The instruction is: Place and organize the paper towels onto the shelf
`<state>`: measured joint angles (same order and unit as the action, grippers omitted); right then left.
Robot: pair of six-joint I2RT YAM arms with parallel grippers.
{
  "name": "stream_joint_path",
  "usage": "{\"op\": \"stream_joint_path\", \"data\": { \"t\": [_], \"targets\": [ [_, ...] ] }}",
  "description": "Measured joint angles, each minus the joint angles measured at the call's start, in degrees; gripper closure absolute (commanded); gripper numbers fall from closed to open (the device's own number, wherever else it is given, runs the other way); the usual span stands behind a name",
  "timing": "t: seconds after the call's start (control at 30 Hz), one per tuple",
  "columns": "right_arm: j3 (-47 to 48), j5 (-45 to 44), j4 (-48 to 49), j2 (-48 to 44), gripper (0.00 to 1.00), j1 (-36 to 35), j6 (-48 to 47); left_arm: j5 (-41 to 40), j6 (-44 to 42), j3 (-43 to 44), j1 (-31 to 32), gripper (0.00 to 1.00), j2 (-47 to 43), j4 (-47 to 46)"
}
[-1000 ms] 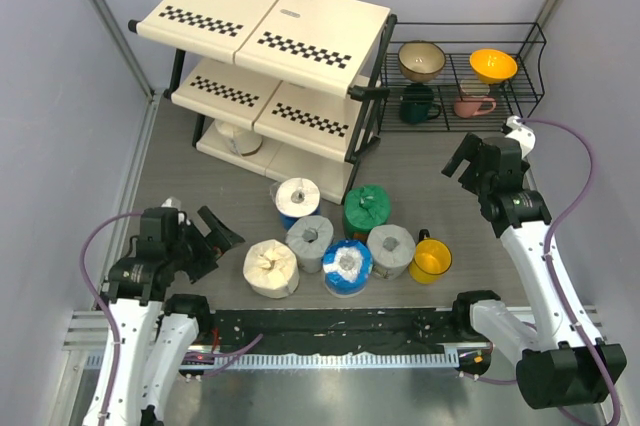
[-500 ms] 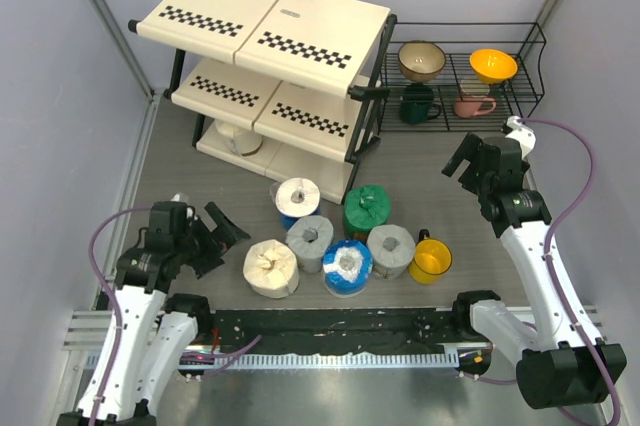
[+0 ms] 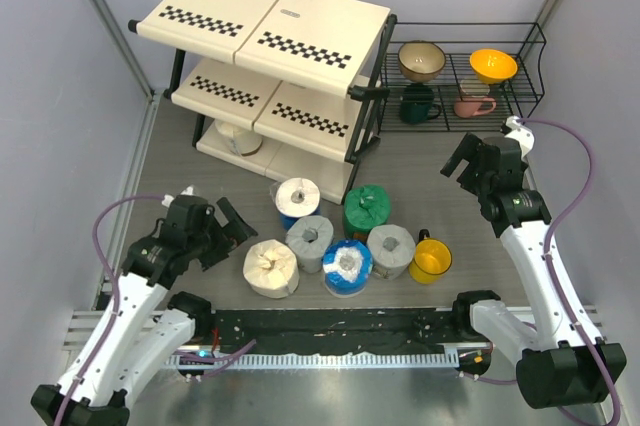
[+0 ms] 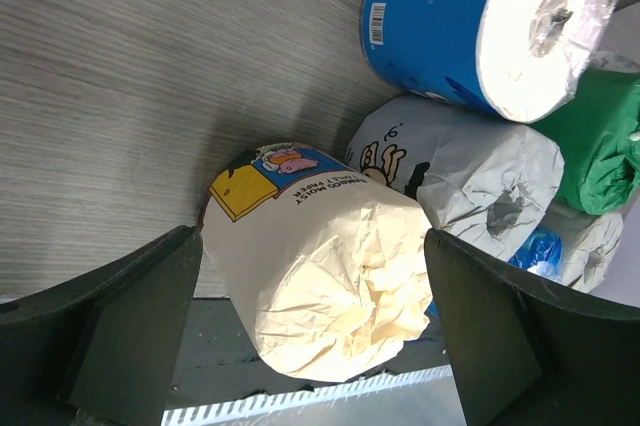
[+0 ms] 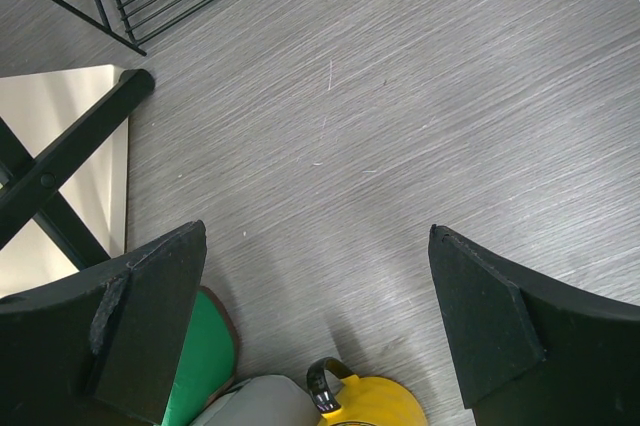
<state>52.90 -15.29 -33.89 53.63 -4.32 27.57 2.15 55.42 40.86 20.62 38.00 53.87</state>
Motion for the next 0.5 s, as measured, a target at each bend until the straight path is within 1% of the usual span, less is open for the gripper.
{"op": "stream_joint_path", "data": {
  "t": [0.1,0.33,0.5],
  "targets": [
    [0.0,0.04,0.0,0.02,0.02,0.0,0.11,0.0,0.42,-1.11,0.04,0.05,-1.55,-0.09],
    [0.0,0.24,0.0,0.04,0.02,0.0,0.26,-0.04,0.94,-2.03,1.7,0.08,-1.64,0.0],
    [0.0,0.24,0.0,0.04,0.02,0.0,0.63,-0.74,1.03,-2.05,4.55,0.09,-1.2,-0.07]
  ]
}}
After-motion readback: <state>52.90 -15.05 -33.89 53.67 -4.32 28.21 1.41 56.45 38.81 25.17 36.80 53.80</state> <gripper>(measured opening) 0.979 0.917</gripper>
